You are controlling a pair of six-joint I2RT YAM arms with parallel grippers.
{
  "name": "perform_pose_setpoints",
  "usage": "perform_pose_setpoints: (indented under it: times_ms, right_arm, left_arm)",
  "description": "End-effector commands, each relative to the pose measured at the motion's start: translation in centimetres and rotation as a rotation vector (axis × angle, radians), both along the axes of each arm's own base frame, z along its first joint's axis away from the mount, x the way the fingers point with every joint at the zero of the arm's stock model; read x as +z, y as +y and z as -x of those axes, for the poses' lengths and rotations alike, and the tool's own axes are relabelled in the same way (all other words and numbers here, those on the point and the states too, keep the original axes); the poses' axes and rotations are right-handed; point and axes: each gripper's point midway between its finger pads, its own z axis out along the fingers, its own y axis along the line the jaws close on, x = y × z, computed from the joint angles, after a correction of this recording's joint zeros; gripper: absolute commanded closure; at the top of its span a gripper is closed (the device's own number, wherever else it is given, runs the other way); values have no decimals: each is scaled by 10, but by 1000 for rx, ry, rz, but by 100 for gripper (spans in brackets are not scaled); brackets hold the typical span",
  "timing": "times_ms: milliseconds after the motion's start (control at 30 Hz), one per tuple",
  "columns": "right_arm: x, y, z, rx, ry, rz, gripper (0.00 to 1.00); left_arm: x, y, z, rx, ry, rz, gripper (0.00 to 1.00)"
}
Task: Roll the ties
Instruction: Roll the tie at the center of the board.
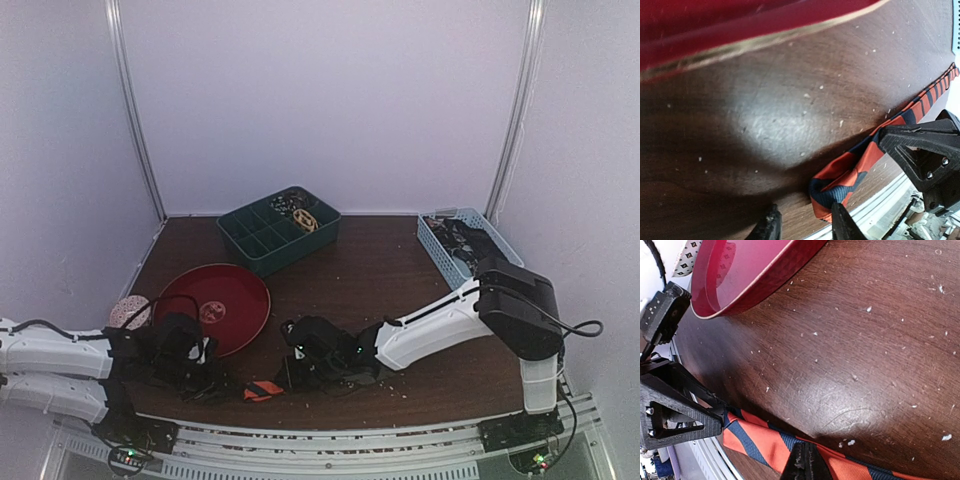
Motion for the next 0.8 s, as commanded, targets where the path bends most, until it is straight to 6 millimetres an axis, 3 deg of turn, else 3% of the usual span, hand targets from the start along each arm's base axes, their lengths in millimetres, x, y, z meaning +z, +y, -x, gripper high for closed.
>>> perform_pose_setpoints:
  times_ms: [0,200,400,500,767]
  right_arm:
    - [-3,-6,0,-20,-12,18,100]
    - [2,-8,-1,-30,-22,6,100]
    - [16,-9,-3,-28,-48,-4,99]
    - [19,-5,1,1,-45,-19,99]
    - [-5,-1,15,58,16,3,99]
  left_arm:
    - [5,-9,-1,35,23,84,67]
    - [4,-16,-6,37,25,87,71]
    - [-1,-13,-6,18,21,34,99]
    - [2,-10,-11,18,-9,2,100]
    - [11,-10,-19,5,-53,-36,100]
